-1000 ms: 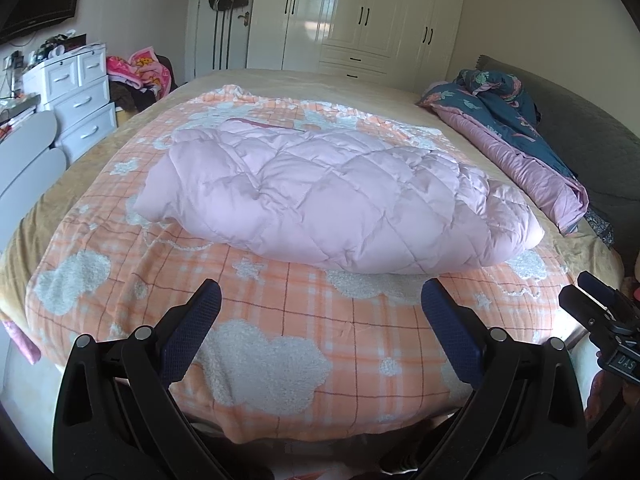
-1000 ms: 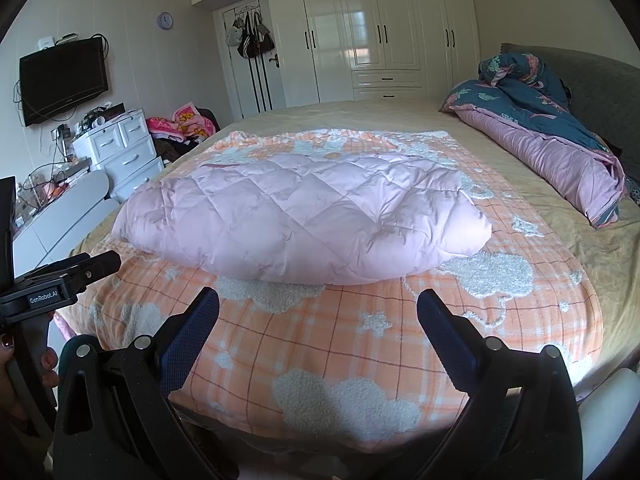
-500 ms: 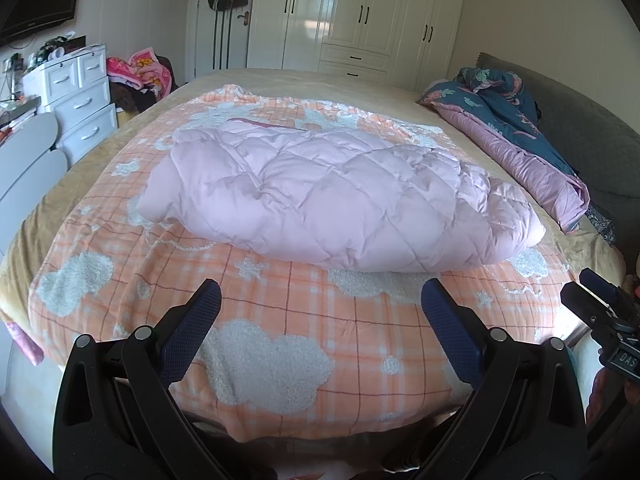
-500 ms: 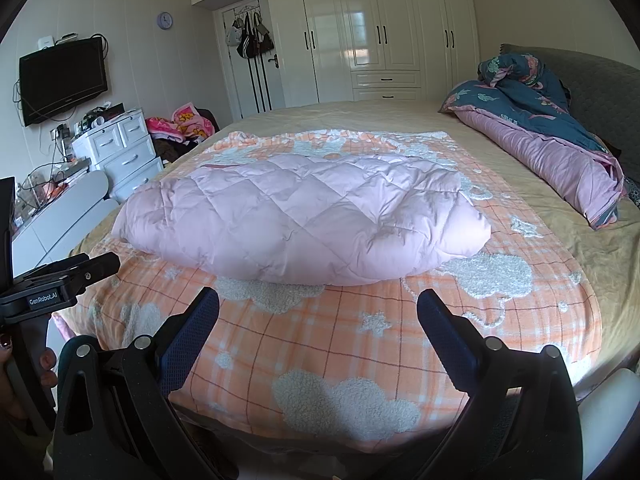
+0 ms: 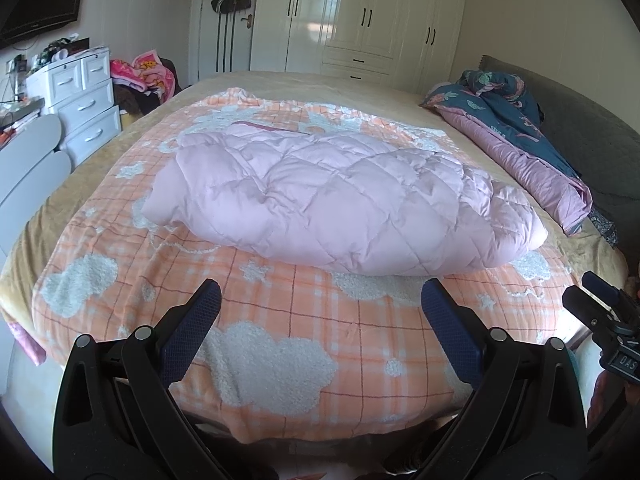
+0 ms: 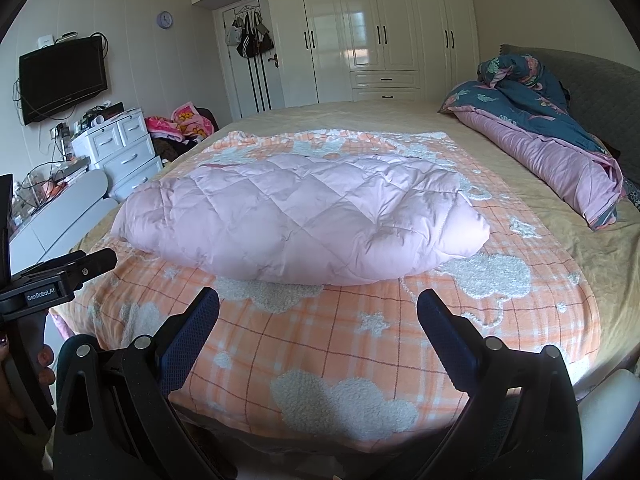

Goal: Fold large clothes

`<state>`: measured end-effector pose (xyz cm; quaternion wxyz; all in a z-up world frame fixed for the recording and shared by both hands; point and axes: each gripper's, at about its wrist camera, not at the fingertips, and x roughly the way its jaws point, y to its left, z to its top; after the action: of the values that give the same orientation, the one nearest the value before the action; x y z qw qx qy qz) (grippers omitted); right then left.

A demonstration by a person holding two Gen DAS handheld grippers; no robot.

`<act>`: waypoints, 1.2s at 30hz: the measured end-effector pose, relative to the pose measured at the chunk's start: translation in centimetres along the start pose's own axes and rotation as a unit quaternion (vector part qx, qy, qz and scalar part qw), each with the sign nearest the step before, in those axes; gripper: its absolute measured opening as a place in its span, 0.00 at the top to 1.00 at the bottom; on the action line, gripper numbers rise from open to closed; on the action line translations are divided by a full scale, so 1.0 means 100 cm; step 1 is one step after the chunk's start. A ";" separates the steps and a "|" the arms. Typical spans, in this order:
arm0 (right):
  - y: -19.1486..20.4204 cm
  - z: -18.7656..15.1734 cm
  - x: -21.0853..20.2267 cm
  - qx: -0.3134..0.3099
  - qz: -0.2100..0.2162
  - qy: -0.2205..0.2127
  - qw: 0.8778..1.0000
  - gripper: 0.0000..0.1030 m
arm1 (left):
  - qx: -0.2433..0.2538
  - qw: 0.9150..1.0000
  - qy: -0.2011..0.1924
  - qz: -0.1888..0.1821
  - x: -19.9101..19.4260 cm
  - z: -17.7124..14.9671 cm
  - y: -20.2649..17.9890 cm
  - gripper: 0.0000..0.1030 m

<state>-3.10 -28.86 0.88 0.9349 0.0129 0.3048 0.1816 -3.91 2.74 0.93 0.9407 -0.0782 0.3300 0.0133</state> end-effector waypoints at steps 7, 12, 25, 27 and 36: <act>0.000 0.000 0.000 0.000 0.000 0.000 1.000 0.04 | 0.000 1.000 0.002 0.002 0.000 0.000 0.000 0.09; -0.001 0.002 0.001 -0.002 -0.001 -0.002 1.000 0.04 | 0.001 1.000 0.003 0.001 0.001 0.000 0.000 0.09; 0.005 0.005 0.002 -0.013 -0.008 -0.001 1.000 0.04 | 0.002 1.000 0.009 0.002 0.003 -0.001 0.003 0.09; 0.006 0.004 0.001 -0.014 -0.012 -0.002 1.000 0.04 | -0.001 1.000 0.016 0.002 0.005 -0.001 0.005 0.09; -0.067 -0.011 -0.018 0.068 -0.103 -0.024 0.992 0.04 | -0.059 0.996 0.045 0.055 0.028 0.000 0.055 0.09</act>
<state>-2.87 -35.80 0.13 0.9527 0.0489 0.2933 0.0625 -2.12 8.09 -1.58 0.9164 -0.1160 0.3745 0.0809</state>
